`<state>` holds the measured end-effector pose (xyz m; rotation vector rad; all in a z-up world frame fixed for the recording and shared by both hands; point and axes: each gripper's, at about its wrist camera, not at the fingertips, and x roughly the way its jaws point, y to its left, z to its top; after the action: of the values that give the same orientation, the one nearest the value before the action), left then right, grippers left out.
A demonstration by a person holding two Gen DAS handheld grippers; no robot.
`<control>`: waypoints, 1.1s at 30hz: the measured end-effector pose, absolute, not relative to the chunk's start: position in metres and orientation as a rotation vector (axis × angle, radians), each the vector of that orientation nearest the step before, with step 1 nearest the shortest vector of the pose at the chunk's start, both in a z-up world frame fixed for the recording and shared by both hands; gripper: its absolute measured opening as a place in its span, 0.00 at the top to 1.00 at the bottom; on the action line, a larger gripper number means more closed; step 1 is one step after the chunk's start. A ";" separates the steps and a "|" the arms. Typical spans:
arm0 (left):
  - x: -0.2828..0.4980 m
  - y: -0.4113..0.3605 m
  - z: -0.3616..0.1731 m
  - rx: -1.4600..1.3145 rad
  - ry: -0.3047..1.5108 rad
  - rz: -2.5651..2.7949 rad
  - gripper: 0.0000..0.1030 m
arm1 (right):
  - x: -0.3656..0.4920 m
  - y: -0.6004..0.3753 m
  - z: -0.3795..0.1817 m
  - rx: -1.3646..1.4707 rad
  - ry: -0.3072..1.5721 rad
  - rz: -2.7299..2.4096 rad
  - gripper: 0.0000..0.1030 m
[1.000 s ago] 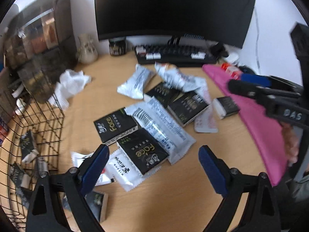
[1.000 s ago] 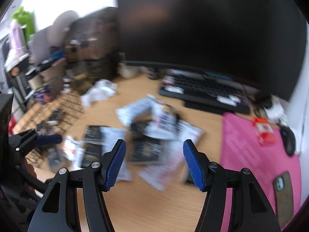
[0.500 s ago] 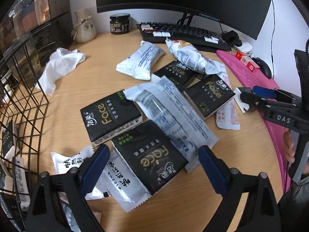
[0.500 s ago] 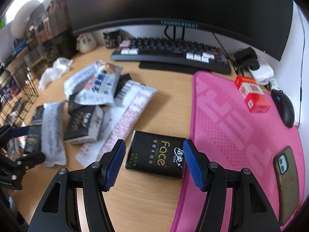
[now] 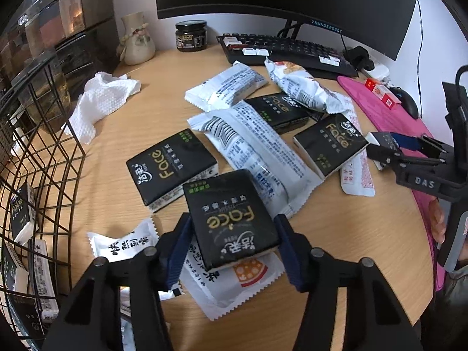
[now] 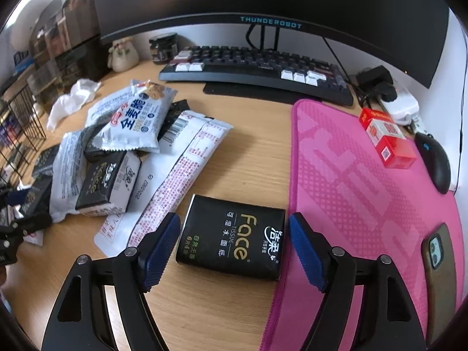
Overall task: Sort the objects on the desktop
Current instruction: 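Grasp a Face pack with the left gripper while the right lifts its pack, then carry both packs over the wire basket and open both grippers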
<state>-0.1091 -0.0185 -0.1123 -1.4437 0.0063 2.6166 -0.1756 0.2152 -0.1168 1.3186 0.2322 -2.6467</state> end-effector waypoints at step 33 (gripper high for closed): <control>-0.110 -0.019 -0.113 -1.461 0.060 2.692 0.49 | -0.148 0.198 -0.077 1.178 0.160 -2.592 0.38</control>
<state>-0.1097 -0.0194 -0.1126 -1.4611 0.0600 2.6916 -0.1478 0.1978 -0.0768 1.1784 0.1597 -2.5917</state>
